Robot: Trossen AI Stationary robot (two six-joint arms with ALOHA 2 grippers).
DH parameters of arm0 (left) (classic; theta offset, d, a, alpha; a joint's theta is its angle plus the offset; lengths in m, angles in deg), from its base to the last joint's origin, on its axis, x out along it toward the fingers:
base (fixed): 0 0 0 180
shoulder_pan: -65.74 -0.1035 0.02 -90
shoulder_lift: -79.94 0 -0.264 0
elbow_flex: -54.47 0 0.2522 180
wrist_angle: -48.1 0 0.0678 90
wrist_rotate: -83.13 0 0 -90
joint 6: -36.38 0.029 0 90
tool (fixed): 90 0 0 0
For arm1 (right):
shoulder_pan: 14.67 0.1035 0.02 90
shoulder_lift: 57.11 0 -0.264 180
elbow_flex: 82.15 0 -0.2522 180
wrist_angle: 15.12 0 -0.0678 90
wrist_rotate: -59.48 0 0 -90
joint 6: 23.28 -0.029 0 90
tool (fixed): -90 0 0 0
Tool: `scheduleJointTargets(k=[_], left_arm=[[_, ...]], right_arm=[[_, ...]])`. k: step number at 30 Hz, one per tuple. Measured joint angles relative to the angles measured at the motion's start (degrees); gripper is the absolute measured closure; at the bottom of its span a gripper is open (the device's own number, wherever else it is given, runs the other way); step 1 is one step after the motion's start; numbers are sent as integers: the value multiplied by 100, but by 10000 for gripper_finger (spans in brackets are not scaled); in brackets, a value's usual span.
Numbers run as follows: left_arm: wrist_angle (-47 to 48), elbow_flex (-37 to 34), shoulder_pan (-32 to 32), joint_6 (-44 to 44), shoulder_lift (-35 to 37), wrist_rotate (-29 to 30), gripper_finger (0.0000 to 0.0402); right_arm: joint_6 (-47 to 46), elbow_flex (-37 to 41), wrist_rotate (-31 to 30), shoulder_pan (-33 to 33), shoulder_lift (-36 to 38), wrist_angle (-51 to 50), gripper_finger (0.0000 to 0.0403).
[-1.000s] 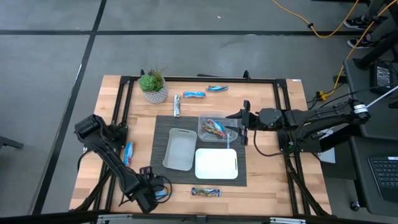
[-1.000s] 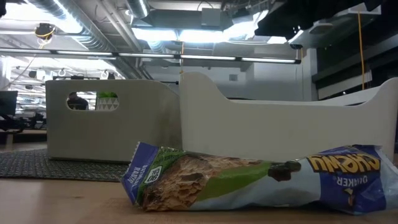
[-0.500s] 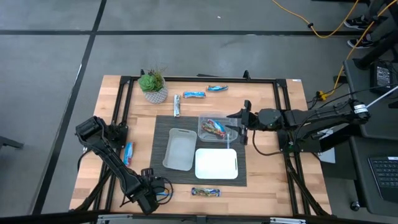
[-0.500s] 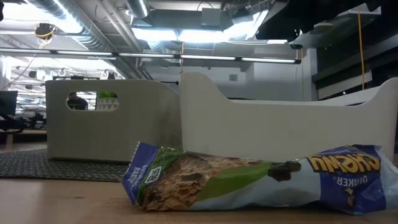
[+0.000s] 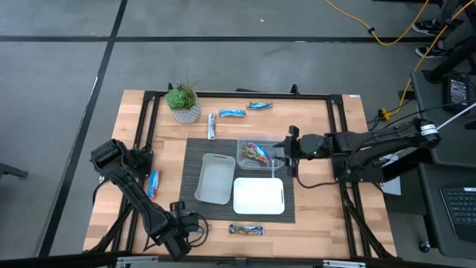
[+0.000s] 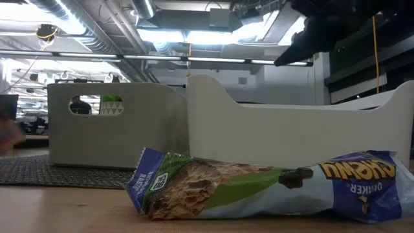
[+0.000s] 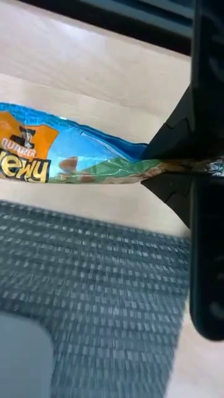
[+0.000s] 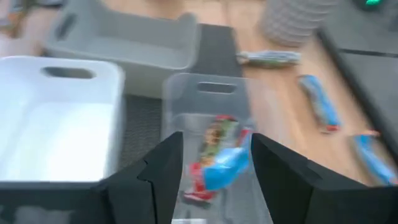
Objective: Pick and place Granola Bars by type
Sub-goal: Put the orange granola bar into the gray bin
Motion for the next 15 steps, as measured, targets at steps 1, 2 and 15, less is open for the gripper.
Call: scheduleJointTargets(k=[1, 2, 15], left_arm=[[161, 126, 0, -8, 0, 49, 394], [345, 270, 0, -35, 0, 115, 394], [3374, 1858, 117, -521, 2, 2053, 393]], right_arm=[[19, 0, 163, 0, -39, 38, 211], [34, 0, 321, 0, -74, 106, 211], [318, 0, -49, 0, -24, 1187, 211]])
